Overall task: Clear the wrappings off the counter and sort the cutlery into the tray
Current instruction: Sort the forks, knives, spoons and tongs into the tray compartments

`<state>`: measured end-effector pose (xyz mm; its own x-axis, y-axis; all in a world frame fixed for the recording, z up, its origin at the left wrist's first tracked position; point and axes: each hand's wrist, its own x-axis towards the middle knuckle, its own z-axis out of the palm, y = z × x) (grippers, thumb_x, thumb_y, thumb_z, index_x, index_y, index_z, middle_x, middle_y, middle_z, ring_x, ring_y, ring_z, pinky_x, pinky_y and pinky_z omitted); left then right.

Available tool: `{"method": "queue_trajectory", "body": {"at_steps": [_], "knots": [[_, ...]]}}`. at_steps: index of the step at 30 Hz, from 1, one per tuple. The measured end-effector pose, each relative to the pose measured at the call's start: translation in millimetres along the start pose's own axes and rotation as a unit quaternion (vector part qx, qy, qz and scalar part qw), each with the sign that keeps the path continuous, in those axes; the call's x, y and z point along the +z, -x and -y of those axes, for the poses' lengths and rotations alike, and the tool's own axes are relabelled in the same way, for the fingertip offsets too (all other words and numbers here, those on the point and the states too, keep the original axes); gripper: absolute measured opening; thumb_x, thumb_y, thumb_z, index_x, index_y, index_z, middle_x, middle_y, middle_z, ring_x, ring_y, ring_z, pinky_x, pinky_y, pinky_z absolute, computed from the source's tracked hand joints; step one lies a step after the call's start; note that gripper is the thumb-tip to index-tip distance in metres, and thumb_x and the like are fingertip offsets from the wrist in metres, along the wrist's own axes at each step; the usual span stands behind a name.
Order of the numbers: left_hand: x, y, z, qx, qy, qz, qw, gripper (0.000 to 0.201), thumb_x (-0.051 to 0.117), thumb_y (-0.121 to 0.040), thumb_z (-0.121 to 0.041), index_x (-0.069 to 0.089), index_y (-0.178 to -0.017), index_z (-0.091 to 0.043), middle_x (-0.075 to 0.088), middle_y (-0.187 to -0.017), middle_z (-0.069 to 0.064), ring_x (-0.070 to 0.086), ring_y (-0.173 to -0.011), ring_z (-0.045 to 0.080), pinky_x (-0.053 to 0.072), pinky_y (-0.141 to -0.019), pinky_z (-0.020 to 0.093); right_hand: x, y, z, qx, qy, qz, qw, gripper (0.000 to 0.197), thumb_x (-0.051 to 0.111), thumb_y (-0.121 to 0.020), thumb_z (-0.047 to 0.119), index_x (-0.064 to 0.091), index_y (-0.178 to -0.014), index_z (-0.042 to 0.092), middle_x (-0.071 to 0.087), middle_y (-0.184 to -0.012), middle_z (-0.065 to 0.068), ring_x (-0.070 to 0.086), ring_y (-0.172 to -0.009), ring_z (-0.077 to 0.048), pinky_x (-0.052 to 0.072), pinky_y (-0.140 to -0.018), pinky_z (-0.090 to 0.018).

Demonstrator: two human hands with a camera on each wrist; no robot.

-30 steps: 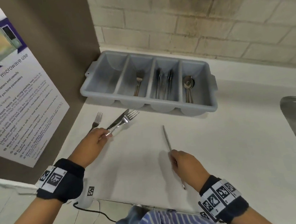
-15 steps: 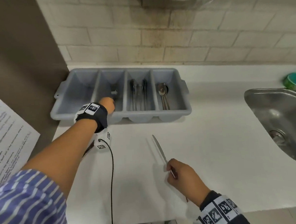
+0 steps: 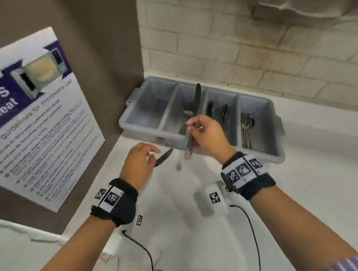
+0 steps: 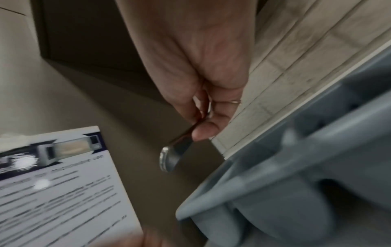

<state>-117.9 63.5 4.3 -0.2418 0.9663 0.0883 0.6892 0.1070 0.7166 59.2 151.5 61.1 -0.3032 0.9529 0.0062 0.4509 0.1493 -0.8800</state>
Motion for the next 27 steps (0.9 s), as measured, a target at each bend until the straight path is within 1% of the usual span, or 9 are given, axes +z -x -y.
{"method": "queue_trajectory", "body": {"at_steps": [2, 5, 9, 13, 15, 19, 22, 25, 27], "knots": [[2, 25, 25, -0.035, -0.014, 0.027, 0.999, 0.023, 0.054, -0.082, 0.001, 0.069, -0.096, -0.011, 0.064, -0.107, 0.010, 0.061, -0.093, 0.023, 0.046, -0.091, 0.025, 23, -52, 17, -0.001, 0.015, 0.022, 1.000, 0.015, 0.054, -0.086, -0.003, 0.056, -0.100, 0.003, 0.048, -0.065, -0.001, 0.055, -0.042, -0.003, 0.055, -0.050, -0.019], [10, 45, 53, -0.050, -0.054, 0.054, 0.996, 0.029, 0.060, -0.079, -0.006, 0.064, -0.106, -0.014, 0.063, -0.115, 0.007, 0.058, -0.111, 0.022, 0.043, -0.104, 0.030, 59, -116, 37, 0.015, 0.105, 0.087, 0.991, 0.036, 0.058, -0.083, 0.000, 0.053, -0.118, -0.006, 0.061, -0.094, -0.015, 0.062, -0.088, -0.026, 0.053, -0.089, -0.039], [16, 49, 64, -0.083, -0.078, 0.079, 0.990, 0.043, 0.058, -0.083, -0.010, 0.052, -0.125, -0.017, 0.055, -0.129, 0.001, 0.047, -0.125, 0.017, 0.033, -0.112, 0.026, 97, -154, 48, 0.022, 0.330, 0.179, 0.927, 0.033, 0.049, -0.090, 0.008, 0.055, -0.119, -0.006, 0.059, -0.122, -0.023, 0.053, -0.118, -0.037, 0.048, -0.085, -0.026], [14, 39, 59, -0.097, -0.110, 0.069, 0.987, 0.040, 0.053, -0.086, -0.006, 0.052, -0.124, -0.016, 0.056, -0.124, 0.005, 0.051, -0.118, 0.021, 0.041, -0.106, 0.029, 142, -224, -17, 0.016, 0.438, 0.230, 0.869, 0.020, 0.055, -0.071, 0.015, 0.068, -0.081, 0.002, 0.064, -0.081, -0.014, 0.064, -0.094, -0.037, 0.053, -0.089, -0.043], [12, 31, 58, -0.111, -0.137, 0.079, 0.981, 0.034, 0.054, -0.087, -0.009, 0.054, -0.120, -0.013, 0.056, -0.120, 0.007, 0.052, -0.114, 0.023, 0.044, -0.101, 0.031, 153, -225, -29, 0.020, 0.434, 0.239, 0.868, 0.013, 0.054, -0.067, 0.016, 0.064, -0.070, 0.008, 0.069, -0.093, -0.019, 0.065, -0.086, -0.036, 0.053, -0.087, -0.044], [10, 20, 59, -0.126, -0.184, 0.118, 0.968, 0.023, 0.054, -0.088, -0.016, 0.059, -0.110, -0.009, 0.062, -0.115, 0.012, 0.058, -0.108, 0.027, 0.049, -0.095, 0.036, 144, -161, 7, -0.028, 0.331, 0.190, 0.924, 0.031, 0.053, -0.087, 0.013, 0.060, -0.114, 0.001, 0.060, -0.123, -0.018, 0.056, -0.113, -0.033, 0.045, -0.096, -0.036], [10, 19, 60, -0.122, -0.187, 0.144, 0.964, 0.022, 0.053, -0.089, -0.014, 0.058, -0.109, -0.007, 0.063, -0.114, 0.015, 0.060, -0.106, 0.030, 0.049, -0.094, 0.038, 118, -134, 17, -0.049, 0.215, 0.155, 0.963, 0.027, 0.056, -0.086, 0.006, 0.061, -0.112, 0.001, 0.066, -0.113, -0.017, 0.063, -0.099, -0.028, 0.049, -0.080, -0.028], [1, 22, 59, -0.096, -0.184, 0.177, 0.962, 0.022, 0.045, -0.094, -0.018, 0.057, -0.108, -0.007, 0.060, -0.109, 0.014, 0.060, -0.091, 0.027, 0.049, -0.087, 0.035, 66, -86, 11, -0.094, 0.133, 0.090, 0.983, 0.019, 0.055, -0.084, -0.003, 0.066, -0.100, -0.001, 0.067, -0.087, -0.008, 0.057, -0.065, 0.000, 0.049, -0.066, -0.021], [-14, 30, 56, -0.083, -0.145, 0.208, 0.964, 0.026, 0.039, -0.096, -0.024, 0.057, -0.106, -0.008, 0.053, -0.102, 0.010, 0.056, -0.082, 0.024, 0.047, -0.081, 0.031, 27, -38, -3, -0.116, 0.123, 0.074, 0.983, 0.010, 0.059, -0.083, -0.002, 0.068, -0.086, 0.002, 0.064, -0.074, 0.001, 0.054, -0.057, 0.005, 0.040, -0.061, -0.005]]}}
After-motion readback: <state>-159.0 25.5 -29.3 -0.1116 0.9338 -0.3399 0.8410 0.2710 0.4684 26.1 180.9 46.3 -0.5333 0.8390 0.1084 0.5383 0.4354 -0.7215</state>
